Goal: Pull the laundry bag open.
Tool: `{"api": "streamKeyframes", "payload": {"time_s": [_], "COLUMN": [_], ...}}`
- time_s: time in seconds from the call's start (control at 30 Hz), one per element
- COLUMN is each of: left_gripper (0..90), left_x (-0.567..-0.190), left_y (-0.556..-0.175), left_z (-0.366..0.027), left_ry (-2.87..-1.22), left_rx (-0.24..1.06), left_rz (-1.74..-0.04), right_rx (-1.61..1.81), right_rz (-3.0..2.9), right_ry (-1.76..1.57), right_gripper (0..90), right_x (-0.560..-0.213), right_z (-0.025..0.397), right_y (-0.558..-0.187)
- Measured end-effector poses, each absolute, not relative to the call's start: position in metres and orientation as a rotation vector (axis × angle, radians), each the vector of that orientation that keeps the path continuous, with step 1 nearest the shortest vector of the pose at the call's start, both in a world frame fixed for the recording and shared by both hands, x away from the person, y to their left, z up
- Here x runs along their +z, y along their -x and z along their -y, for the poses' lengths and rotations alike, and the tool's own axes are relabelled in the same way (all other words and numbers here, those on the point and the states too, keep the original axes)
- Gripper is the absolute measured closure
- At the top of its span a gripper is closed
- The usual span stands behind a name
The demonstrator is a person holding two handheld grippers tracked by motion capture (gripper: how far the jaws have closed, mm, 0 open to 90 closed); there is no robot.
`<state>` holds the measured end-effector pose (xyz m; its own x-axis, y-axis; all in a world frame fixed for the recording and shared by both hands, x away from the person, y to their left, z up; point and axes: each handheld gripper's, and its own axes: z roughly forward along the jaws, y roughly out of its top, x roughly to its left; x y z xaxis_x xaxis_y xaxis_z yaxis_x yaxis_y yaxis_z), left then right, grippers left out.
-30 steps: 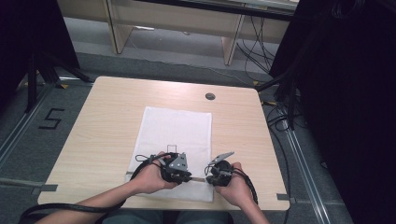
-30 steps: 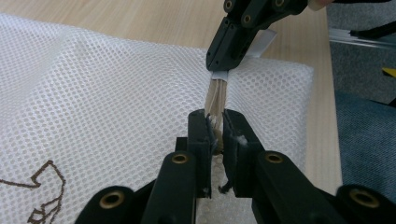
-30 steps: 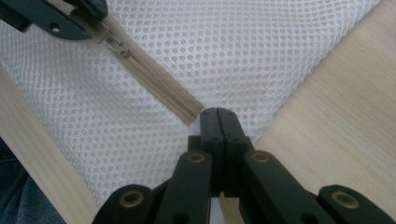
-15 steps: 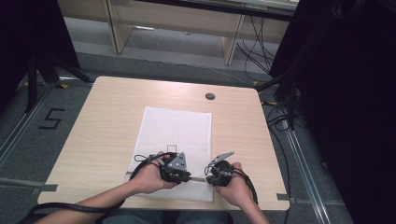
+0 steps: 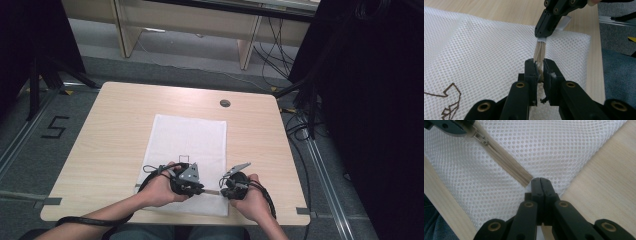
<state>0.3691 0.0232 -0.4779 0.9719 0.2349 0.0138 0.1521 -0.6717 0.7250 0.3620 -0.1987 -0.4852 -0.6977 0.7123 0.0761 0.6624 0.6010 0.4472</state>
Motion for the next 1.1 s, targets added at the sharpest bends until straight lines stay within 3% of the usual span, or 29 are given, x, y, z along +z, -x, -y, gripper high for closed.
{"api": "streamKeyframes", "payload": {"time_s": [1.1], "left_gripper": [81.6], "left_x": [-0.475], "left_y": [-0.367], "left_z": [-0.037], "left_ry": [-2.313], "left_rx": [0.131], "left_rz": [-0.297], "right_rx": [0.686], "right_rz": [-2.710], "right_ry": [-1.167], "right_gripper": [90.0], "right_x": [-0.485], "right_z": [0.199], "right_y": [-0.362]}}
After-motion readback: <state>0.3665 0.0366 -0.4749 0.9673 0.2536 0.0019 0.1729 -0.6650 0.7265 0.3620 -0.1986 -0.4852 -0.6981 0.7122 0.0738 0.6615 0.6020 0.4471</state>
